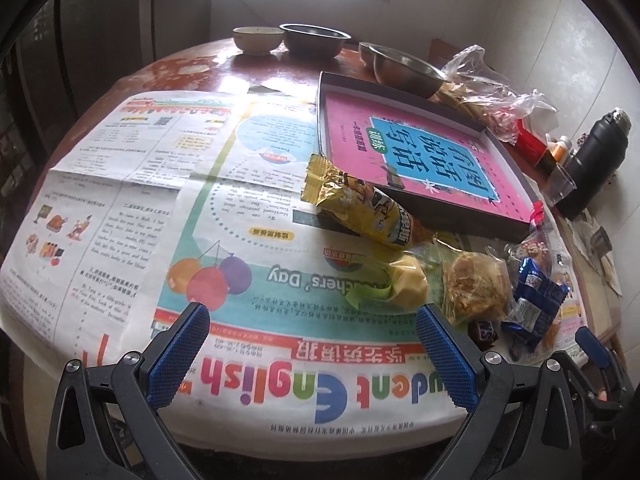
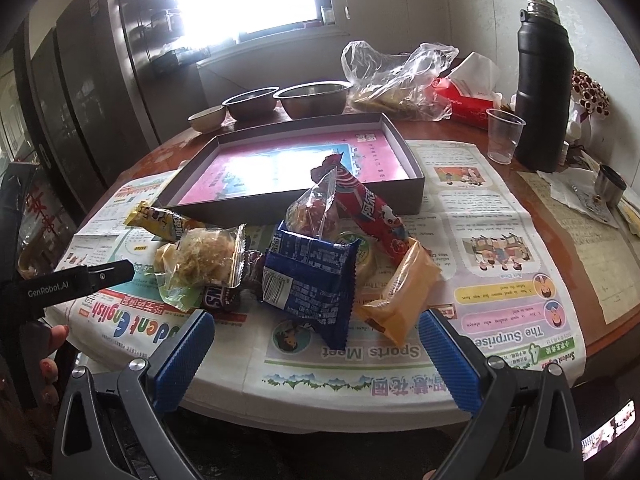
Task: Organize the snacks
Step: 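Grasp the blue snack bag with the right tool while the left tool approaches the yellow snack stick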
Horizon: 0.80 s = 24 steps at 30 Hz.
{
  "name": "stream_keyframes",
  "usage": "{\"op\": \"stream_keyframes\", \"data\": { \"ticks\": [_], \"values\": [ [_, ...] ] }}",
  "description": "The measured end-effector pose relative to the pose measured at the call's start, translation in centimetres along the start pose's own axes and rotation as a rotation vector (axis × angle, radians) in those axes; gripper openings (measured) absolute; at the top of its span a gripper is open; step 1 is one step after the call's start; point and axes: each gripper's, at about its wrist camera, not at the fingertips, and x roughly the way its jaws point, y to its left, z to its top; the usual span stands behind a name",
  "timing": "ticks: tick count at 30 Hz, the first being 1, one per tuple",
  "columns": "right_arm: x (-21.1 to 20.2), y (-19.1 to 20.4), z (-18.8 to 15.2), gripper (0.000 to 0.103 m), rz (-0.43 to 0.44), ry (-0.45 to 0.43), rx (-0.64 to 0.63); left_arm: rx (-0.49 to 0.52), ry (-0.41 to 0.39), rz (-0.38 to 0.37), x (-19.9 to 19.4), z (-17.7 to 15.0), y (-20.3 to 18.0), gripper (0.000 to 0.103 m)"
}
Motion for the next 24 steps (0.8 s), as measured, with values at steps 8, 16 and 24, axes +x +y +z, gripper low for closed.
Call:
{"op": "stream_keyframes", "data": {
  "ticks": [8, 16, 24],
  "values": [
    [2.0, 0.1, 0.9, 0.102, -0.053, 0.028, 0.015, 0.006, 0.012, 0.019, 1.5, 1.1, -0.2, 0.103],
    [3.8, 0.9, 1.7, 0.083, -0.092, 0.055, 0.014, -0.012, 0.021, -0.013, 2.5, 2.5, 0.0, 0.103],
    [4.6, 2.0, 2.2, 0.068, -0.11, 0.046, -0.007, -0.053, 0.03, -0.062, 3.5, 3.4, 0.4, 0.102]
  ]
}}
